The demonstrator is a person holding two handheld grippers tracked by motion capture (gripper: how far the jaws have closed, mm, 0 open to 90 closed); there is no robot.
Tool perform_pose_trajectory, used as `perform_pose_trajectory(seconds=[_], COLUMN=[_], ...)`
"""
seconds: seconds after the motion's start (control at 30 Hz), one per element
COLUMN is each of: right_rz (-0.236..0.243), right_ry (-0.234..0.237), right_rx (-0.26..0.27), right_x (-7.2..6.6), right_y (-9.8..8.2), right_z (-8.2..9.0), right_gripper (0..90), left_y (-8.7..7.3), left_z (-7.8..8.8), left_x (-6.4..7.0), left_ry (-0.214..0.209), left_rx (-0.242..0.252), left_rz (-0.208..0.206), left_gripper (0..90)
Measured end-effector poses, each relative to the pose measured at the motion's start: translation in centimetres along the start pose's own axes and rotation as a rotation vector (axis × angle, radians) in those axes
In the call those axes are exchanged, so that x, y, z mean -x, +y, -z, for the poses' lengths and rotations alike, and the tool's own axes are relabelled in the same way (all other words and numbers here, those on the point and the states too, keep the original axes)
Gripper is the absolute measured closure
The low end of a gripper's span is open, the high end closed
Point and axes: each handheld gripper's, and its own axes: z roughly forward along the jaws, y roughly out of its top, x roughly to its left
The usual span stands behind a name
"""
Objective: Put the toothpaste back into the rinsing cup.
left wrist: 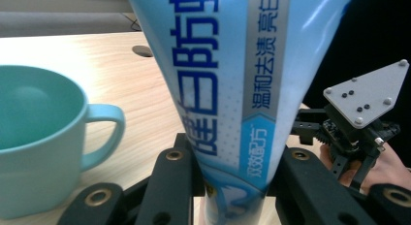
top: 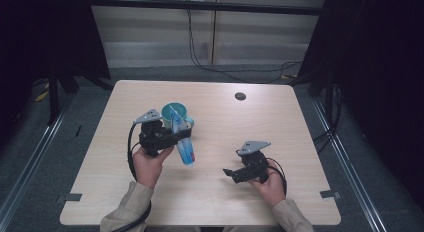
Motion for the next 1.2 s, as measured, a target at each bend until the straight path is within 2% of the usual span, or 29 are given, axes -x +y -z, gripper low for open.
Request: perform_pose_trajectory(seconds=[0.17,0.27,0.33,0.43,0.63,0.7,0.83,0.9,1.2], right_rz=[0.000,0.028,0.039,0.030,0.014,-0.018,-0.007,-0.023,-0.022], right_ry=[-0.040,-0.062,-0.057,-0.048,-0.030,-0.018,-0.021,-0.011,-0.011], right_rx=[-0.008,-0.021,-0.033,-0.048,-0.023,-0.022,-0.020,-0.025,-0.025], right_x=[0.2,0.1,0.1,0.3,0.7,0.9,0.8,0.9,0.9], right_y=[-0.9,-1.2,-1.4,-1.8,-2.2,-2.4,-2.4,-2.4,-2.4], right_z=[-0.4,-0.6,-0.8,-1.0,-1.1,-1.1,-1.0,-1.1,-1.1], right_gripper=[14.8,14.7,14.2,14.1,13.5,13.5,13.5,13.0,13.0], left_y=[0.5,0.9,1.2,1.5,1.9,2.2,2.5,2.7,4.2], left_z=[0.4,0.7,1.0,1.4,1.8,2.0,2.2,2.4,3.3], left_x=[-0.3,-0.4,-0.5,-0.7,-0.9,-1.0,-1.2,-1.3,-1.6], left_ry=[0.027,0.043,0.053,0.064,0.081,0.088,0.099,0.105,0.127], left_rx=[-0.012,-0.018,-0.021,-0.023,-0.032,-0.035,-0.034,-0.033,-0.025], left_rz=[-0.015,-0.025,-0.028,-0.034,-0.043,-0.046,-0.042,-0.043,-0.050], left_gripper=[74.5,74.5,74.5,74.5,74.5,74.5,74.5,74.5,74.5])
